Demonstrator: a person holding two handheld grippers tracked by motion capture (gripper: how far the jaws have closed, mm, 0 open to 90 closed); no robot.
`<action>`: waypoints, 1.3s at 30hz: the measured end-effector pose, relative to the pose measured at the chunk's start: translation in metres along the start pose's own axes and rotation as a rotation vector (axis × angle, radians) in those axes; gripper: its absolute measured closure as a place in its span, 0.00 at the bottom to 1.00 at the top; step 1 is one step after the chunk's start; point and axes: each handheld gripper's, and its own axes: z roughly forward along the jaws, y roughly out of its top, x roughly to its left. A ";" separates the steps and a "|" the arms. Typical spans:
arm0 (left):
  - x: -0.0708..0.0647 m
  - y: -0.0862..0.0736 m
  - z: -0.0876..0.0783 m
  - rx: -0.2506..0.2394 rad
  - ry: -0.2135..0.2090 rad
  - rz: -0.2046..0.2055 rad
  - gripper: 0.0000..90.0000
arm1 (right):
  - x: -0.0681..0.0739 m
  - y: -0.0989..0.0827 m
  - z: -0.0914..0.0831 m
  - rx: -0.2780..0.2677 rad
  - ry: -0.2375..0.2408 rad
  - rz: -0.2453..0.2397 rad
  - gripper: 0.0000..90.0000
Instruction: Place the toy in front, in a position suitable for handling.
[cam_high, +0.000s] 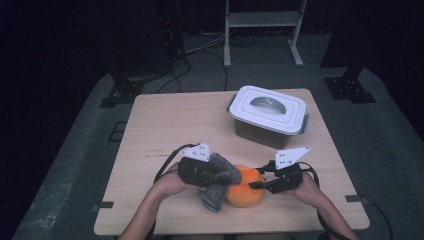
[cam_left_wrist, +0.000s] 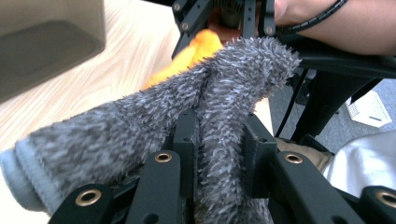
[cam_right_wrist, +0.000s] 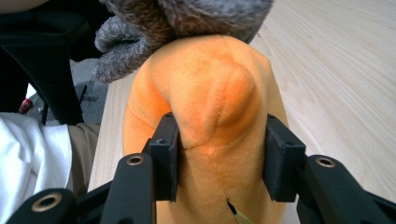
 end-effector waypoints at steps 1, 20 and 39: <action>0.000 -0.001 -0.001 0.003 0.002 -0.004 0.79 | -0.001 0.000 0.000 -0.004 0.001 0.006 0.59; -0.001 0.005 0.002 0.035 0.008 0.031 0.79 | -0.004 -0.002 -0.001 -0.013 -0.010 -0.009 0.63; 0.004 0.013 0.014 0.028 0.013 -0.014 0.78 | 0.016 0.012 0.006 0.035 -0.043 -0.057 0.41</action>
